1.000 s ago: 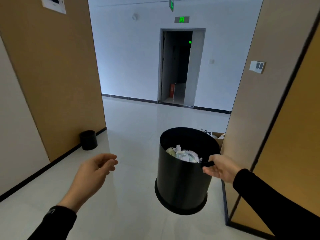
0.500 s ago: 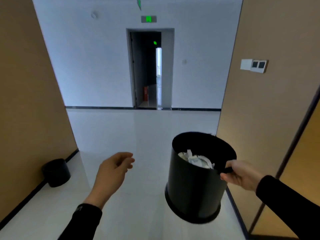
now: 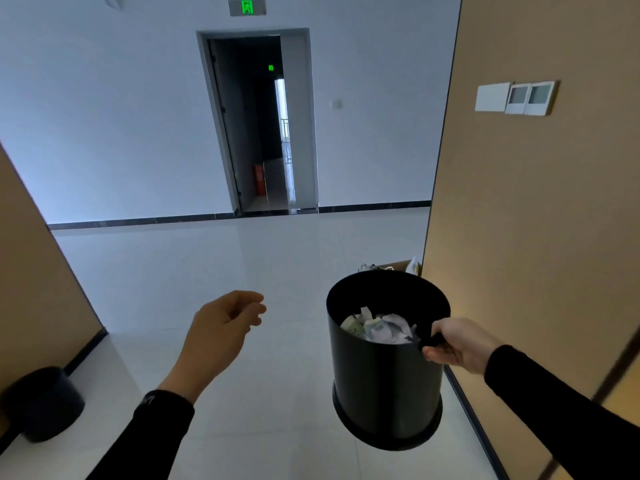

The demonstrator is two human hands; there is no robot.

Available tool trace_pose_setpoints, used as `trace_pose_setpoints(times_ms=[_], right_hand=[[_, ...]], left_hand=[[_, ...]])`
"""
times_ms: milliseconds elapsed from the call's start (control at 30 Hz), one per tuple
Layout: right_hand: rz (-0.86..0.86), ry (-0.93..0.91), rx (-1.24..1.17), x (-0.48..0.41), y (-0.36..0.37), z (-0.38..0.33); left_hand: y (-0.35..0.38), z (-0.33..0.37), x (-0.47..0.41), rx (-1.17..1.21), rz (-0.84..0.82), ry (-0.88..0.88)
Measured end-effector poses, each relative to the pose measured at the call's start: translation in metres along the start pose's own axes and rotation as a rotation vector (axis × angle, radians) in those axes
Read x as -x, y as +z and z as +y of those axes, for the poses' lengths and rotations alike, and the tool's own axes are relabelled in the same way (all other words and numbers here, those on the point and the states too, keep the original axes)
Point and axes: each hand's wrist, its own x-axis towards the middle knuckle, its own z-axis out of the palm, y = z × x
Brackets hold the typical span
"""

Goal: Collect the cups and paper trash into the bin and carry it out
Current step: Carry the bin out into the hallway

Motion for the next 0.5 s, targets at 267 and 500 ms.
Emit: trace_pose_setpoints(times_ms=[267,500], right_hand=[[0.041,0.009,-0.116,-0.116,-0.031,-0.054],[0.221,0.122,-0.222,-0.177,-0.095,-0.025]], left_hand=[[0.098,-0.002,-0.147,-0.037,-0.13,-0.023],[0.243,0.011,-0.246,-0.046,-0.458,0.096]])
